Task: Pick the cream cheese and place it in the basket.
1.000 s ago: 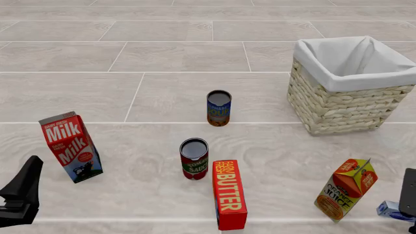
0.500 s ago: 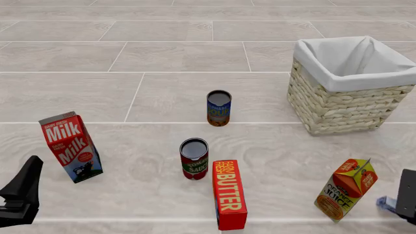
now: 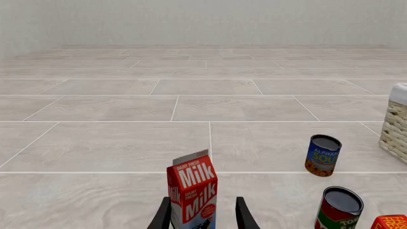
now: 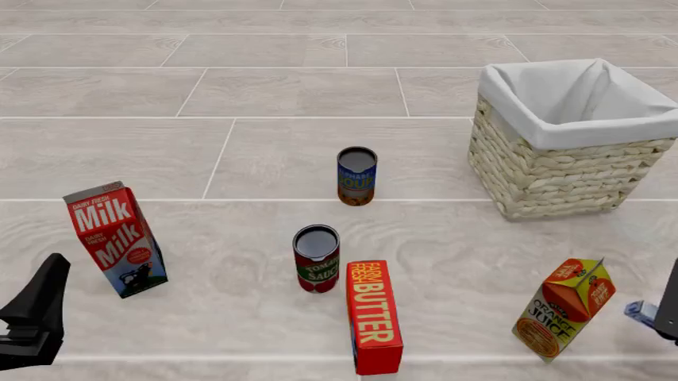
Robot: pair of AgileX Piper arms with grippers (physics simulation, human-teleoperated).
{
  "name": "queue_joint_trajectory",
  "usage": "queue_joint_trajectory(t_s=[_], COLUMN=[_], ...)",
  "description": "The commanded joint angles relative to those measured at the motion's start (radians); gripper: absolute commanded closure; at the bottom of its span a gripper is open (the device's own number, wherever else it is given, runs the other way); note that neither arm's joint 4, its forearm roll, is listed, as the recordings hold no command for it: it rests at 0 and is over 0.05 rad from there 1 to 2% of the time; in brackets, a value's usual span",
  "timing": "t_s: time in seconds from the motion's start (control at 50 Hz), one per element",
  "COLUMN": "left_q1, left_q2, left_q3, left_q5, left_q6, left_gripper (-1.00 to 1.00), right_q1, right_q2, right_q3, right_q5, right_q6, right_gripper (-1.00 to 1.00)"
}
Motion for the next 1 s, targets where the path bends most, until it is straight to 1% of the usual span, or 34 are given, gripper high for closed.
queue_joint_trajectory(t_s=[0.02, 0.1, 0.14, 0.16, 0.18, 0.22, 0.24, 0.26, 0.28, 0.34, 0.4, 0.42, 0.44, 0.48, 0.54, 0.58, 0.6, 0.62, 0.64, 0.66, 0.72, 0.74, 0.78, 0.8, 0.82, 0.88, 0.9, 0.94, 0.98, 1.0], left_q1=[0.0, 0.0, 0.0, 0.0, 0.0, 0.0, 0.0, 0.0, 0.0, 0.0, 0.0, 0.0, 0.0, 0.0, 0.0, 0.0, 0.0, 0.0, 0.0, 0.0, 0.0, 0.0, 0.0, 0.0, 0.0, 0.0, 0.0, 0.0, 0.0, 0.0], left_q2=[0.0, 0.0, 0.0, 0.0, 0.0, 0.0, 0.0, 0.0, 0.0, 0.0, 0.0, 0.0, 0.0, 0.0, 0.0, 0.0, 0.0, 0.0, 0.0, 0.0, 0.0, 0.0, 0.0, 0.0, 0.0, 0.0, 0.0, 0.0, 0.0, 0.0], left_q3=[0.0, 0.0, 0.0, 0.0, 0.0, 0.0, 0.0, 0.0, 0.0, 0.0, 0.0, 0.0, 0.0, 0.0, 0.0, 0.0, 0.0, 0.0, 0.0, 0.0, 0.0, 0.0, 0.0, 0.0, 0.0, 0.0, 0.0, 0.0, 0.0, 0.0], left_q5=[0.0, 0.0, 0.0, 0.0, 0.0, 0.0, 0.0, 0.0, 0.0, 0.0, 0.0, 0.0, 0.0, 0.0, 0.0, 0.0, 0.0, 0.0, 0.0, 0.0, 0.0, 0.0, 0.0, 0.0, 0.0, 0.0, 0.0, 0.0, 0.0, 0.0], left_q6=[0.0, 0.0, 0.0, 0.0, 0.0, 0.0, 0.0, 0.0, 0.0, 0.0, 0.0, 0.0, 0.0, 0.0, 0.0, 0.0, 0.0, 0.0, 0.0, 0.0, 0.0, 0.0, 0.0, 0.0, 0.0, 0.0, 0.0, 0.0, 0.0, 0.0], left_gripper=[-1.0, -1.0, -1.0, -1.0, -1.0, -1.0, -1.0, -1.0, -1.0, -1.0, -1.0, -1.0, -1.0, -1.0, -1.0, -1.0, -1.0, -1.0, -1.0, -1.0, -1.0, -1.0, -1.0, -1.0, -1.0, -1.0, -1.0, -1.0, -1.0, -1.0], right_q1=[0.036, 0.05, 0.052, 0.057, 0.066, 0.072, 0.08, 0.091, 0.097, 0.083, 0.088, 0.112, 0.121, 0.125, 0.157, 0.157, 0.162, 0.163, 0.172, 0.175, 0.202, 0.22, 0.224, 0.227, 0.229, 0.236, 0.254, 0.266, 0.304, 0.304], right_q2=[-0.099, -0.118, -0.122, -0.126, -0.13, -0.141, -0.151, -0.154, -0.163, -0.16, -0.172, -0.184, -0.187, -0.194, -0.213, -0.211, -0.216, -0.218, -0.226, -0.231, -0.254, -0.27, -0.277, -0.283, -0.286, -0.296, -0.311, -0.322, -0.346, -0.347], right_q3=[-0.035, -0.063, -0.064, -0.066, -0.077, -0.073, -0.074, -0.088, -0.089, -0.088, -0.1, -0.113, -0.12, -0.111, -0.132, -0.134, -0.134, -0.132, -0.128, -0.123, -0.123, -0.126, -0.122, -0.119, -0.123, -0.108, -0.098, -0.082, -0.07, -0.07], right_q5=[0.086, 0.119, 0.123, 0.126, 0.132, 0.14, 0.146, 0.156, 0.158, 0.143, 0.131, 0.146, 0.151, 0.141, 0.157, 0.154, 0.151, 0.149, 0.153, 0.154, 0.157, 0.167, 0.167, 0.165, 0.163, 0.151, 0.156, 0.14, 0.134, 0.134], right_q6=[0.083, 0.13, 0.136, 0.147, 0.175, 0.184, 0.199, 0.233, 0.244, 0.235, 0.258, 0.303, 0.327, 0.335, 0.414, 0.422, 0.44, 0.447, 0.468, 0.474, 0.542, 0.583, 0.592, 0.606, 0.637, 0.676, 0.704, 0.735, 0.824, 0.824], right_gripper=[1.0, 1.0, 1.0, 1.0, 1.0, 1.0, 1.0, 1.0, 1.0, 1.0, 1.0, 1.0, 1.0, 1.0, 1.0, 1.0, 1.0, 1.0, 1.0, 1.0, 1.0, 1.0, 1.0, 1.0, 1.0, 1.0, 1.0, 1.0, 1.0, 1.0])
